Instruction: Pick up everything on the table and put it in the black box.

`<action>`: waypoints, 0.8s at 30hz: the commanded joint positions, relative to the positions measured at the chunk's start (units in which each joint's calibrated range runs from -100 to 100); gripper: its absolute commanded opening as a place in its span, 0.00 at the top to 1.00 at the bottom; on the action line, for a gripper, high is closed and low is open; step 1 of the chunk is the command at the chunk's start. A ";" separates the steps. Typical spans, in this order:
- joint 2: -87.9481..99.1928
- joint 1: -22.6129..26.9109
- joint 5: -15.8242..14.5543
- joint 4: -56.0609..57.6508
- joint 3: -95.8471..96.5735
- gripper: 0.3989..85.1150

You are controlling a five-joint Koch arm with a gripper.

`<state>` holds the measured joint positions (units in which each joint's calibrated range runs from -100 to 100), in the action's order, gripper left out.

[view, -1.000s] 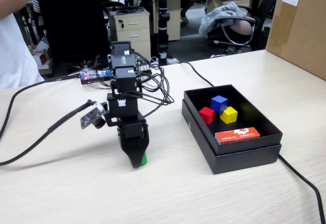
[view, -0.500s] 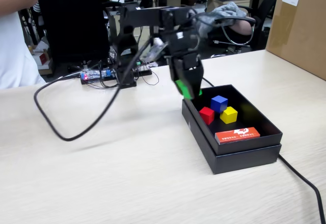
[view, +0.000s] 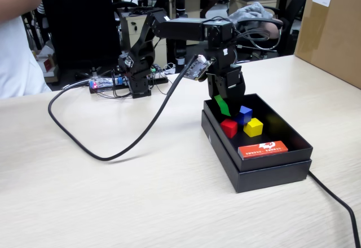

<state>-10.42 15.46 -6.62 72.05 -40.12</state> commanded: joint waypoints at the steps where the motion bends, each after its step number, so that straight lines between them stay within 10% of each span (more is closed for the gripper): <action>1: -1.00 -0.05 0.05 -0.04 -5.03 0.99; 11: -4.32 0.15 -0.49 0.39 -4.76 0.99; 19: -2.72 0.78 -0.83 2.73 -3.40 0.53; 24: 5.66 0.05 -0.83 3.42 -2.76 0.49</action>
<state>-15.08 15.90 -7.35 74.06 -41.40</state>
